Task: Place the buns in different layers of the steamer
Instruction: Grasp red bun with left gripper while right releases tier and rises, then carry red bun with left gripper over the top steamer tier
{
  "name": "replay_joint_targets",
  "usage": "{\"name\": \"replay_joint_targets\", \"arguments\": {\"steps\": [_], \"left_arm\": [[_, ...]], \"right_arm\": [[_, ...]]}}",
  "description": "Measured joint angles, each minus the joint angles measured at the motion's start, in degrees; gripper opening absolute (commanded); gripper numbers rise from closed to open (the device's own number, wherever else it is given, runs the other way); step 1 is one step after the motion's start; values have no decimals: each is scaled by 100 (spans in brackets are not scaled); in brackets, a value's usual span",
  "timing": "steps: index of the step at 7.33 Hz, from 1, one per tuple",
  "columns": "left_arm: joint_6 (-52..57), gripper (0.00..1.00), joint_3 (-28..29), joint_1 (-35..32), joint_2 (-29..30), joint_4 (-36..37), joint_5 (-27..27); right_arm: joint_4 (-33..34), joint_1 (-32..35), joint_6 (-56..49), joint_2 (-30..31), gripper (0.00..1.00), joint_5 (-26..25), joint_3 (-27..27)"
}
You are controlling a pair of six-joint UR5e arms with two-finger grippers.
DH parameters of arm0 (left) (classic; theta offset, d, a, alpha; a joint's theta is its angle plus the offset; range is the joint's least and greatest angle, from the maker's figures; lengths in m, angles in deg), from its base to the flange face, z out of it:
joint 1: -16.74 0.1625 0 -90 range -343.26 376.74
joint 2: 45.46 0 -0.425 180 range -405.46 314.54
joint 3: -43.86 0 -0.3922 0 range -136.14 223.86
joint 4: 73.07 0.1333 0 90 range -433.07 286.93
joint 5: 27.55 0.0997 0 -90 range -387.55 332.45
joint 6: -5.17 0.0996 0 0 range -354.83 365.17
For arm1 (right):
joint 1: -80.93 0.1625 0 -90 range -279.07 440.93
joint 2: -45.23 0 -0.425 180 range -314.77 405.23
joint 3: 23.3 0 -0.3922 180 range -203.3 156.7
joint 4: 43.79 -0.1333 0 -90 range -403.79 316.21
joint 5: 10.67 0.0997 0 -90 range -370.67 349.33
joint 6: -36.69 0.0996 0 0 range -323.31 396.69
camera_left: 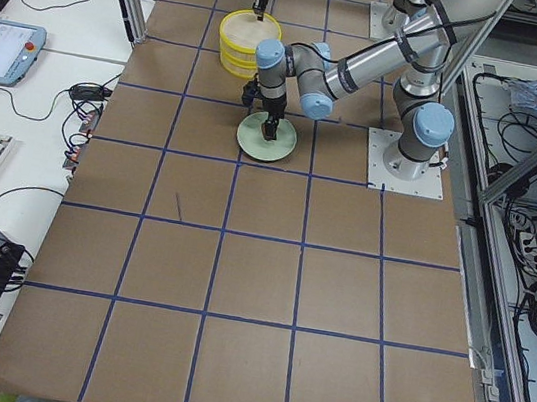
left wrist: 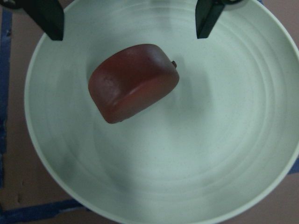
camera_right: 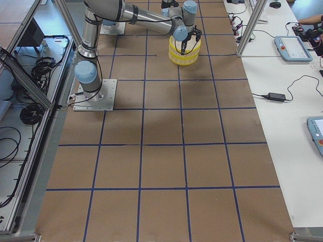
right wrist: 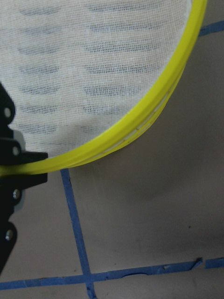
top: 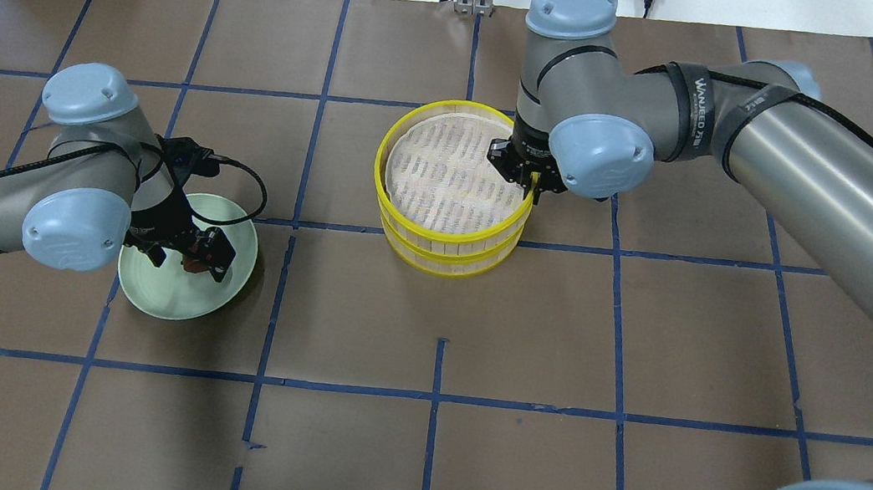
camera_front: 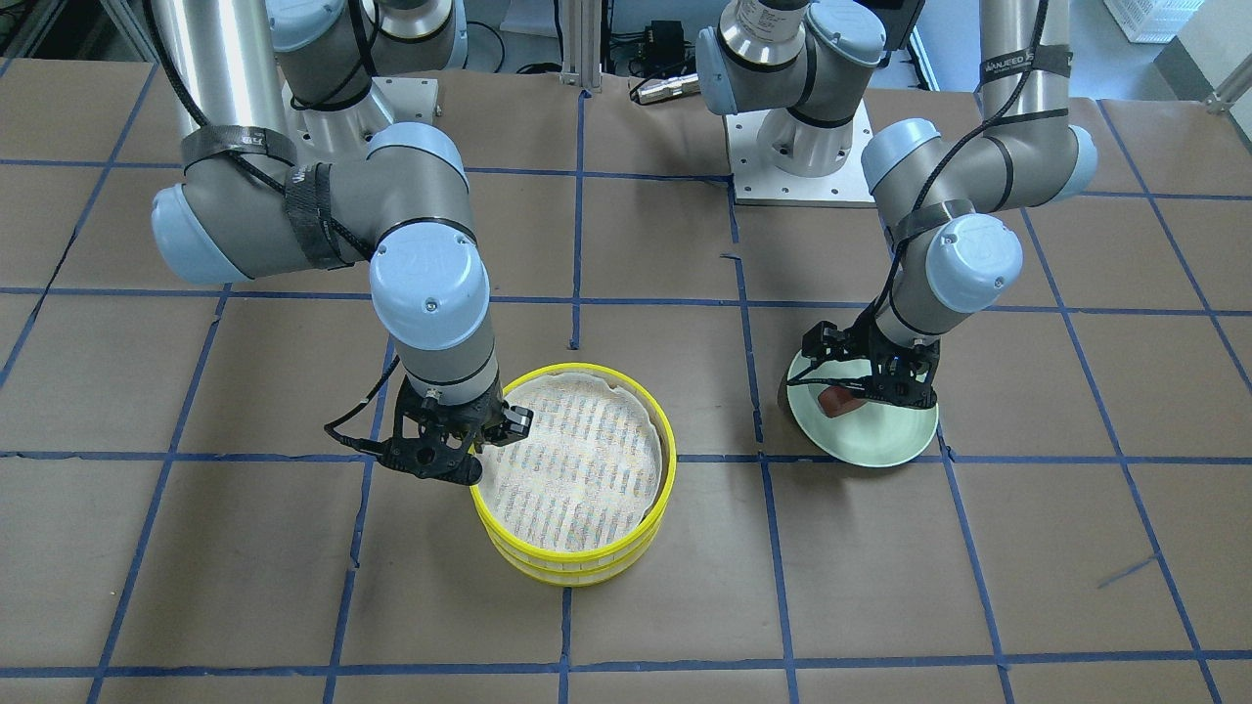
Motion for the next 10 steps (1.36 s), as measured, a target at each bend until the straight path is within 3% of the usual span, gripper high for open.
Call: {"name": "replay_joint_targets", "arguments": {"steps": [1, 2, 3, 5, 6, 7, 8, 9, 10], "left_arm": [[0, 100, -3, -3, 5, -1, -4], [0, 97, -7, -6, 8, -2, -8], [4, 93, -7, -8, 13, 2, -17], [24, 93, 28, -9, 103, 107, -107], [26, 80, 47, -9, 196, 260, -149], [26, 41, 55, -9, 284, 432, -175], [34, 13, 58, -9, 330, 572, -188], [47, 2, 60, -9, 346, 657, -193], [51, 2, 63, -11, 337, 708, -195]], "right_arm": [[-3, 2, -2, 0, 9, 5, 2], [-5, 3, -5, 0, 37, 7, 4], [-6, 3, -10, -1, 99, 8, 5], [-15, 0, -37, 12, 100, 10, -8], [-68, -36, -88, 85, 100, 12, -52], [-224, -136, -257, 257, 100, 10, -127], [-551, -342, -601, 512, 100, 13, -228], [-915, -627, -1000, 777, 100, 44, -353], [-1335, -920, -1391, 1016, 100, 111, -555]]}}
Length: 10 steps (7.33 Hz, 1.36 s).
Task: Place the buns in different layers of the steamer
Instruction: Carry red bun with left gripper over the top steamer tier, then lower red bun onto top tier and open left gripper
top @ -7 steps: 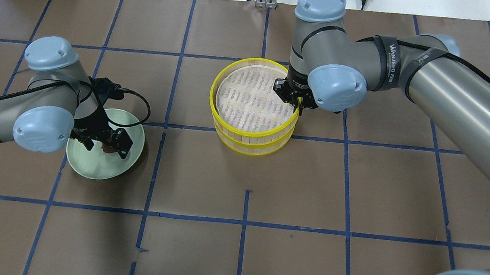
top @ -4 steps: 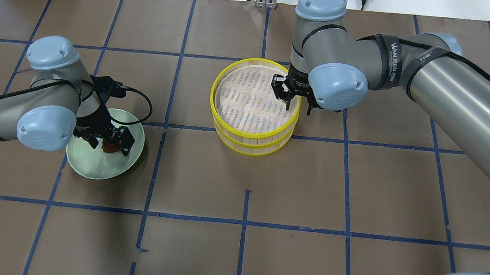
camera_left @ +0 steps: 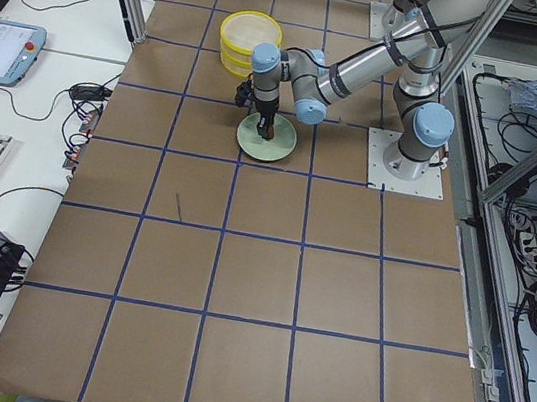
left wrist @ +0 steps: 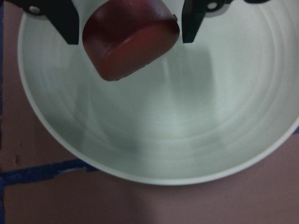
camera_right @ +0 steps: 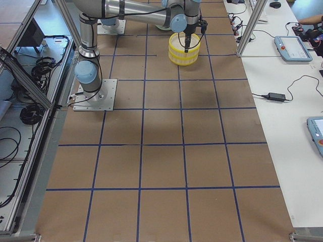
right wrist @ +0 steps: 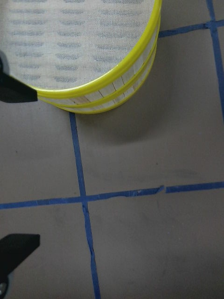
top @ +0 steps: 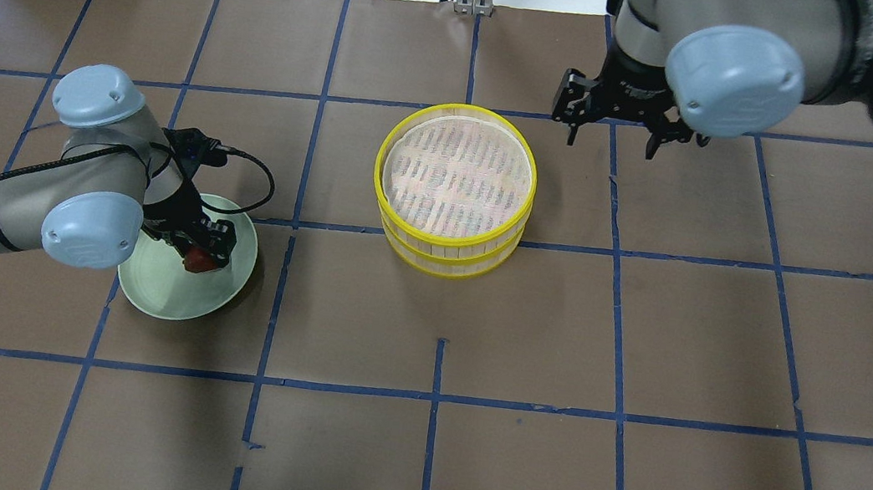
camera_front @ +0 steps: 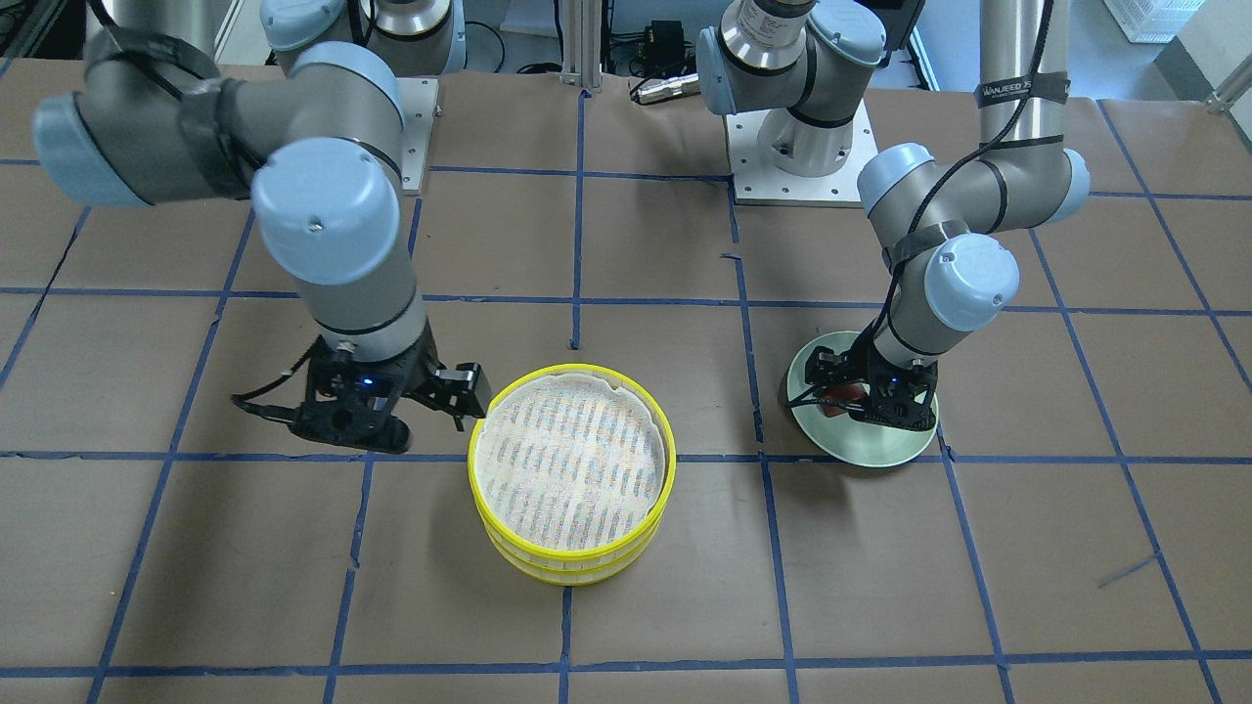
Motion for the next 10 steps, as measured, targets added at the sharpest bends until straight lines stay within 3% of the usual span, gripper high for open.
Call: {"name": "replay_joint_targets", "arguments": {"steps": [2, 4, 7, 8, 10], "left_arm": [[2, 2, 170, -110, -216, 28, 8], [-122, 2, 688, -451, -621, -610, 61], [-1551, 3, 2053, -1566, -738, -1957, -118], [-2066, 3, 2271, -1943, -633, -1889, -392], [-2791, 6, 2386, -2385, -164, -1000, -848]], "right_arm": [[-1249, -316, -434, 458, 100, 124, -575], [-2005, -417, -1014, 916, 100, 113, -752], [-1782, -422, -1433, 1100, 100, 112, -393], [-1646, -426, -1448, 1101, 100, 102, -302], [-1555, -450, -1467, 1103, 100, 83, -202]]}}
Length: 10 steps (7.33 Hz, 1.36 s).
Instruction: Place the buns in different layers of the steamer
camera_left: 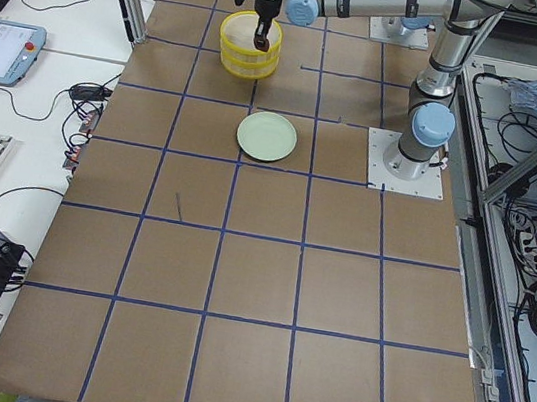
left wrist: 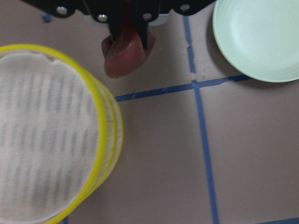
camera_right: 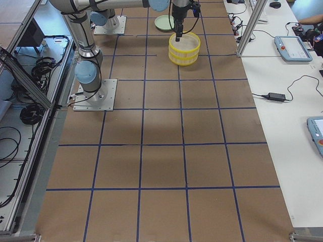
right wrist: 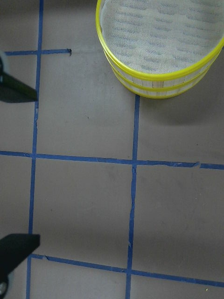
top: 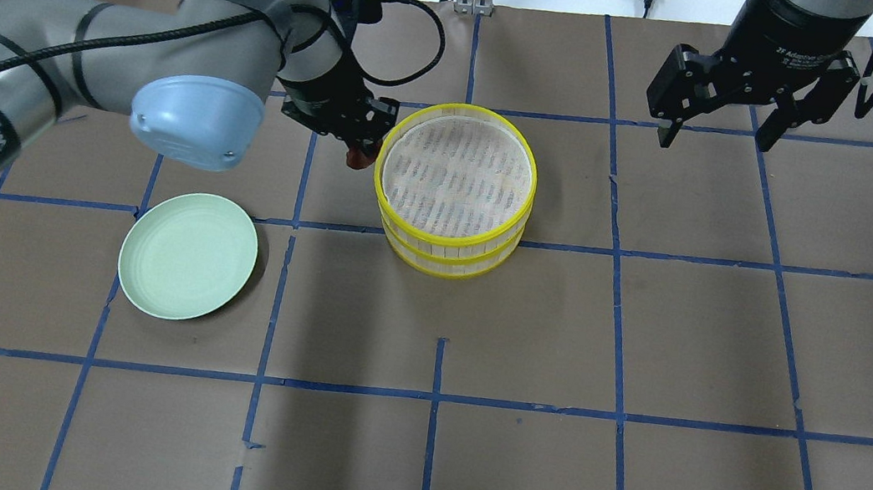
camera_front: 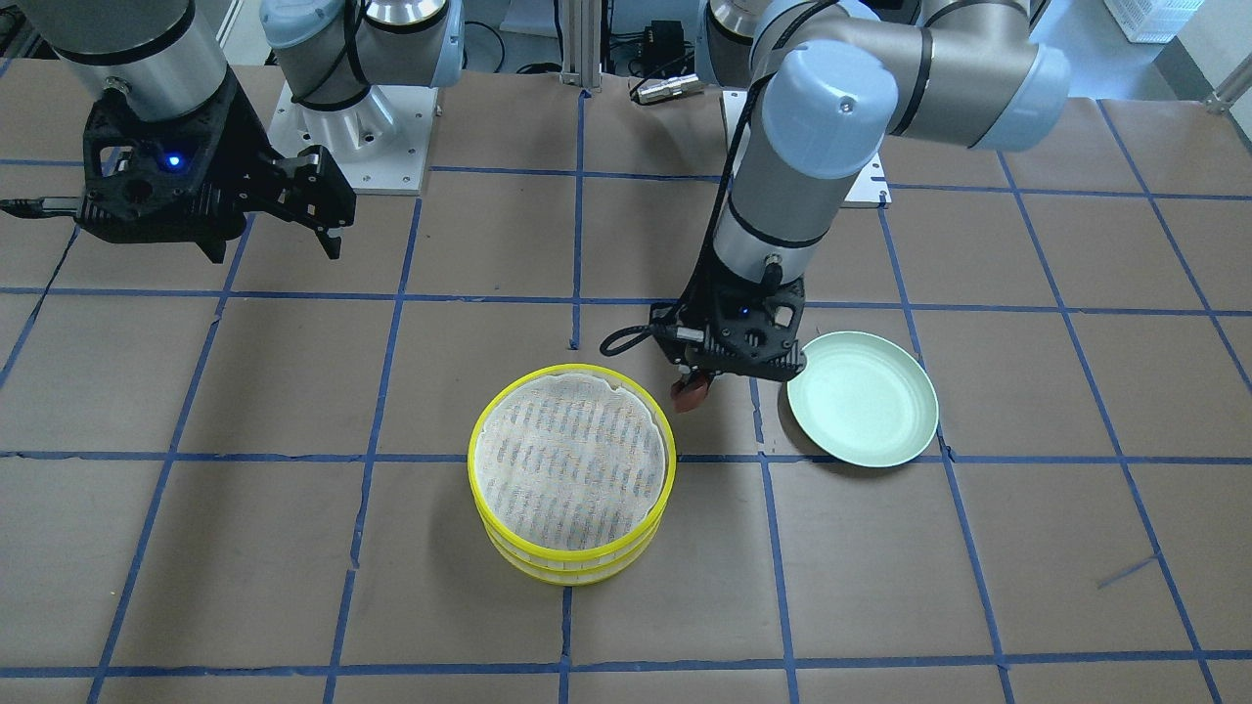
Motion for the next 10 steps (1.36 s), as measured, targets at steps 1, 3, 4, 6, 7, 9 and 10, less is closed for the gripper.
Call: {"name": "replay_joint_targets", "arguments": {"steps": [1, 3, 4, 6, 7, 9, 10], "left_arm": [[-320, 99, 22, -188, 271, 435, -119], [-708, 100, 37, -389, 707, 1145, -184], [-764, 100, 47, -413, 777, 1299, -184], [-712, 100, 73, -423, 699, 1375, -151], [-682, 100, 84, -424, 615, 1373, -123], [-395, 100, 227, -387, 459, 1087, 49], [-133, 100, 332, -327, 346, 768, 147]], "right_arm": [[8, -6, -9, 0, 100, -6, 16], [25, -2, -10, 0, 100, -13, 23], [27, 1, -8, 0, 100, -14, 24], [30, -1, -7, 0, 100, -12, 27], [31, -2, -7, 0, 100, -11, 30], [28, -4, -7, 0, 100, -10, 32], [31, -1, -5, 0, 100, -10, 43]]}}
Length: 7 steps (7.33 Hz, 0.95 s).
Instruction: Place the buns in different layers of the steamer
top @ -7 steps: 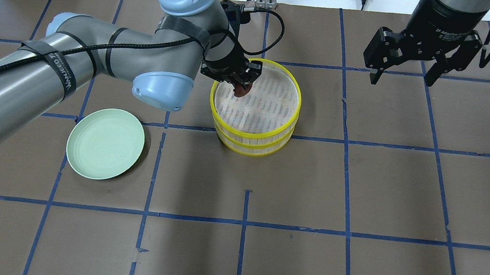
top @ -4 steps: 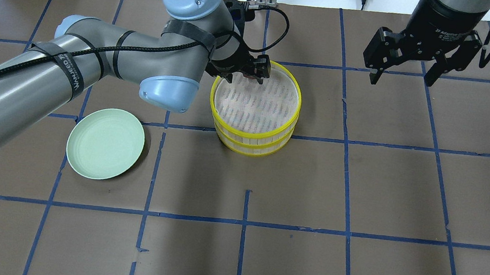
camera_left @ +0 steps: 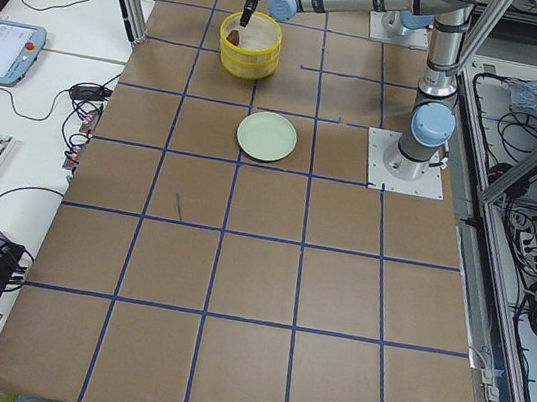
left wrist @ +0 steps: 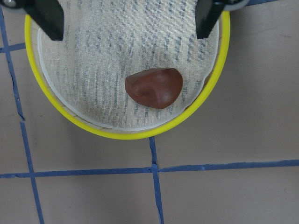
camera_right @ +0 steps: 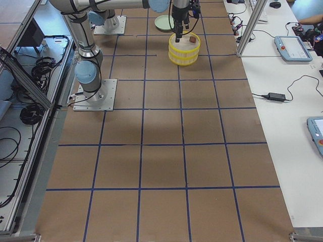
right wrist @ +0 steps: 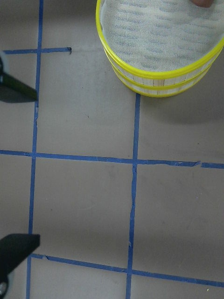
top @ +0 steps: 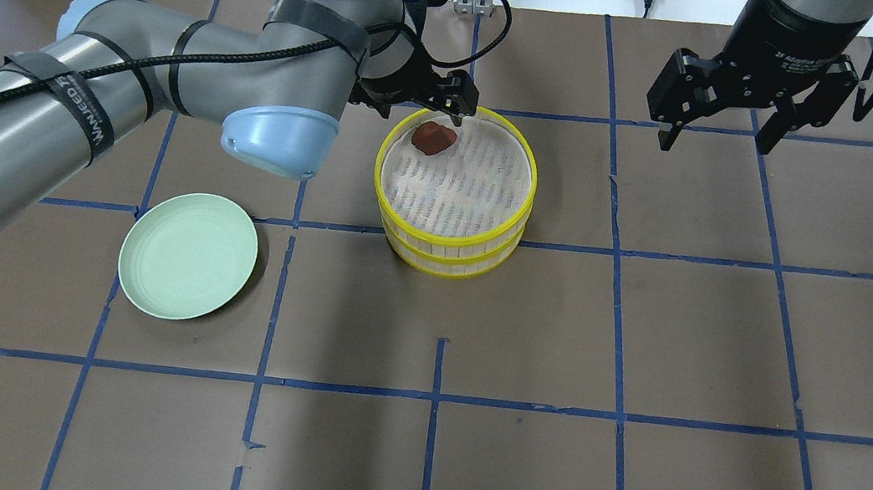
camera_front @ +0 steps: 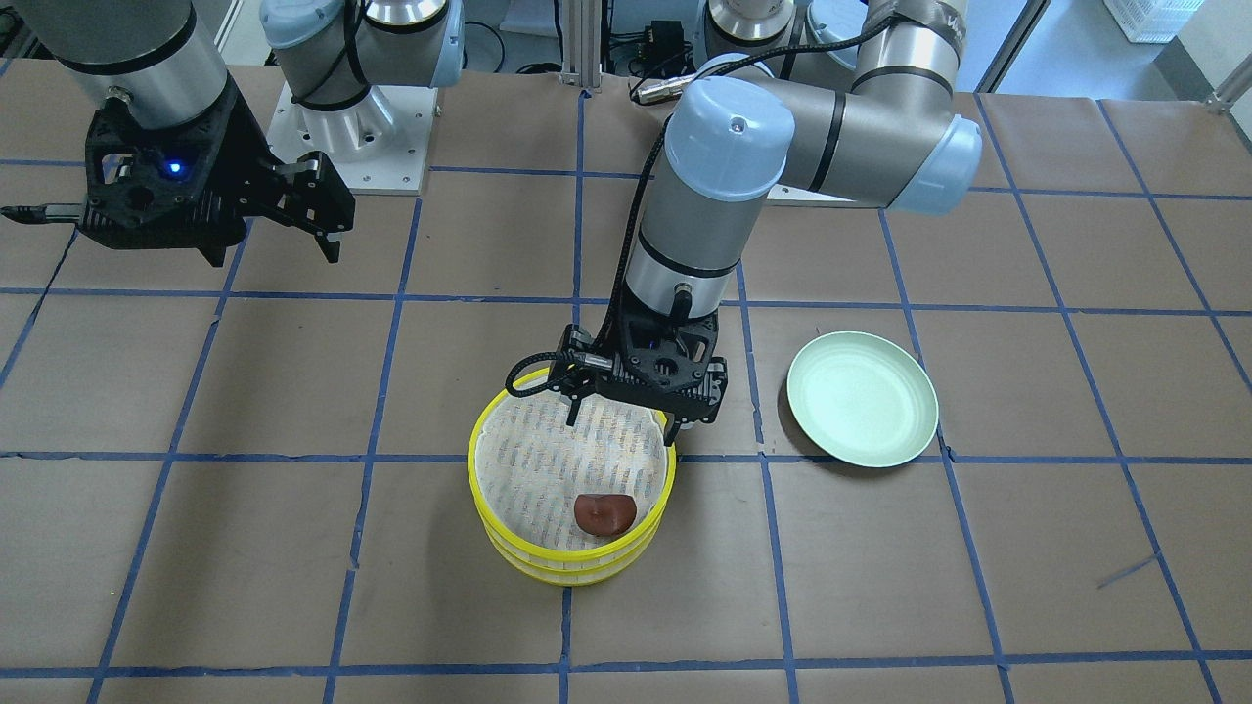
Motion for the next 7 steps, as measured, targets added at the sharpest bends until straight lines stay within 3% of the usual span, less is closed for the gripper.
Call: {"name": "replay_joint_targets", "arguments": {"steps": [3, 7], "left_arm": [[1092, 100, 33, 585, -447, -830, 65], [1392, 100, -37, 1199, -1367, -2696, 533]], "right_arm": [[28, -2, 7, 0, 100, 0, 54], [12, 6, 20, 6, 100, 0, 62]]}}
